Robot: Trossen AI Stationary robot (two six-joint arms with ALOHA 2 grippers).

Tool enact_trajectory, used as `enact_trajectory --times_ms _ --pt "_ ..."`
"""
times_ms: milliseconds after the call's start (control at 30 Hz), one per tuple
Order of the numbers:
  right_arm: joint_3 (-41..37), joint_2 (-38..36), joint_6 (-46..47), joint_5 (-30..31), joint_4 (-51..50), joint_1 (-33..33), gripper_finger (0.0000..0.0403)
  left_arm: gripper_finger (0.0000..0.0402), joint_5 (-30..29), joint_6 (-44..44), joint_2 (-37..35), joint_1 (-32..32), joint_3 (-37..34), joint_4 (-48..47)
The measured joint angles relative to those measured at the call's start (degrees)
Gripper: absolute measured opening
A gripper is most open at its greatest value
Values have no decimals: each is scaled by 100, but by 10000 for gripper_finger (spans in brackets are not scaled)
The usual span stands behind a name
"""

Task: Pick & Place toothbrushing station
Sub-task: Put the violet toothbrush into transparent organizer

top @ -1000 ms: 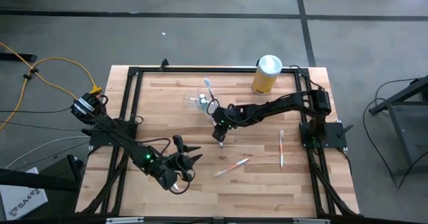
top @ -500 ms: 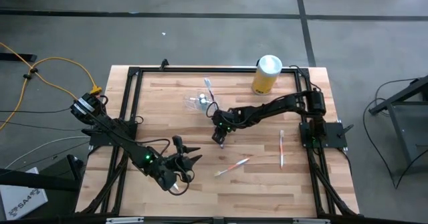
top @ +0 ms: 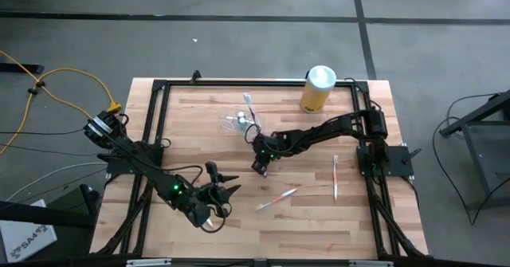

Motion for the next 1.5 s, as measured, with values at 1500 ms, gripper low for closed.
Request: enact_trajectory --times_ms 1500 --pt "4 434 -200 -221 441 142 8 138 -3 1 -1 0 0 -8"
